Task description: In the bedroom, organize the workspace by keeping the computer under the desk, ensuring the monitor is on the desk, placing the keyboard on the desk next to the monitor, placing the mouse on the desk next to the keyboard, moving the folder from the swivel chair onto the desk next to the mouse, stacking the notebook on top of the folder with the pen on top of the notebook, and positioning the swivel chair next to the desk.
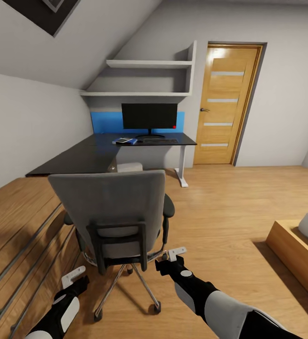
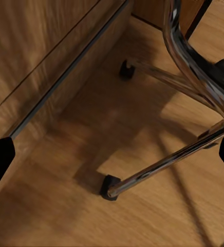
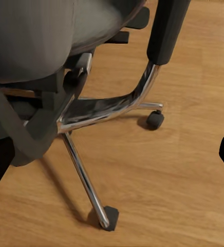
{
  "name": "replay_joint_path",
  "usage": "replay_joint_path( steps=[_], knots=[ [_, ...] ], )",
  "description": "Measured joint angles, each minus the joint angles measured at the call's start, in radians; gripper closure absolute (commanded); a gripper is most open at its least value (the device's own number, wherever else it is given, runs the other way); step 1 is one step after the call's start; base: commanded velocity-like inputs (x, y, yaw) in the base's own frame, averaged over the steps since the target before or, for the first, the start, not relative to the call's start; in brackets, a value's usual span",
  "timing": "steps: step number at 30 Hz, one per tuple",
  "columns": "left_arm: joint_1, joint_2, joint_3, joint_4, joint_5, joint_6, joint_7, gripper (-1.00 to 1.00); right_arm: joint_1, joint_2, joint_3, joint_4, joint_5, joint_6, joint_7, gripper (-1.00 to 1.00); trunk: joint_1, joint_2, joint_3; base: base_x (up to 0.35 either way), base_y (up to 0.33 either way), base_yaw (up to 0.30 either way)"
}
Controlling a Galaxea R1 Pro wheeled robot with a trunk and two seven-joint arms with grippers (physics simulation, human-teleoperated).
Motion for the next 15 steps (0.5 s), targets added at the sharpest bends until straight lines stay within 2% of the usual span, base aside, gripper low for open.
replay_joint_path(
  steps=[7,15],
  knots=[
    [0.0,-0.001,-0.001,-0.001,0.0,0.0,-0.003,-1.0,0.0,0.0,0.002,0.0,0.001,0.0,0.0,-1.0,0.0,0.0,0.0,0.132,0.078,0.0],
    [0.0,-0.001,-0.002,-0.001,0.0,0.0,-0.001,-1.0,0.0,0.0,0.001,-0.001,0.001,0.0,0.0,-1.0,0.0,0.0,0.0,0.027,0.018,0.0]
  ],
)
